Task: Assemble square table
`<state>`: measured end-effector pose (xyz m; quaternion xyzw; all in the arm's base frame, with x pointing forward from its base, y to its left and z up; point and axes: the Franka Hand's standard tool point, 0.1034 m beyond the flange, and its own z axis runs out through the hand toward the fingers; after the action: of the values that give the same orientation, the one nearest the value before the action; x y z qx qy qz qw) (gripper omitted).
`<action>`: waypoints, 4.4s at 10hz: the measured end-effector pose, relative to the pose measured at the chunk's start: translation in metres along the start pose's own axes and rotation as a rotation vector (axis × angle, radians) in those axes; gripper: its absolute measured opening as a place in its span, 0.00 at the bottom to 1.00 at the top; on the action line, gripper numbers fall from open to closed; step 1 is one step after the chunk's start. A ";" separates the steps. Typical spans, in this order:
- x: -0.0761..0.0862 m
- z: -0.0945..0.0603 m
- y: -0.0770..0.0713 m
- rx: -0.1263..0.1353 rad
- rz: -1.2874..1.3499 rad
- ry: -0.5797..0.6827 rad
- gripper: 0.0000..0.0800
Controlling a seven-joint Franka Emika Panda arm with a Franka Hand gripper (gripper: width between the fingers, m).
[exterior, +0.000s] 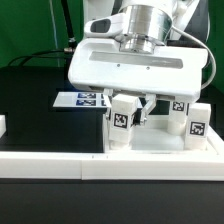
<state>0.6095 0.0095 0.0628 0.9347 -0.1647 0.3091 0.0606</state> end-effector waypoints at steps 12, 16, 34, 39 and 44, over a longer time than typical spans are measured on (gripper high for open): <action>0.004 0.000 0.001 -0.004 -0.042 0.005 0.81; 0.021 -0.011 0.003 0.002 -0.039 -0.042 0.81; 0.038 -0.003 0.014 -0.072 0.230 -0.622 0.37; 0.040 0.002 0.016 -0.189 0.645 -0.542 0.37; 0.031 -0.005 0.015 -0.361 1.303 -0.526 0.37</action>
Offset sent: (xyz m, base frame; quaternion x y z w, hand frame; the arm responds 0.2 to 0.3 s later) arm 0.0000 0.0000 0.0000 0.0000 0.0000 0.0000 1.0000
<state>0.6253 -0.0123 0.0855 0.6654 -0.7460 0.0154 -0.0240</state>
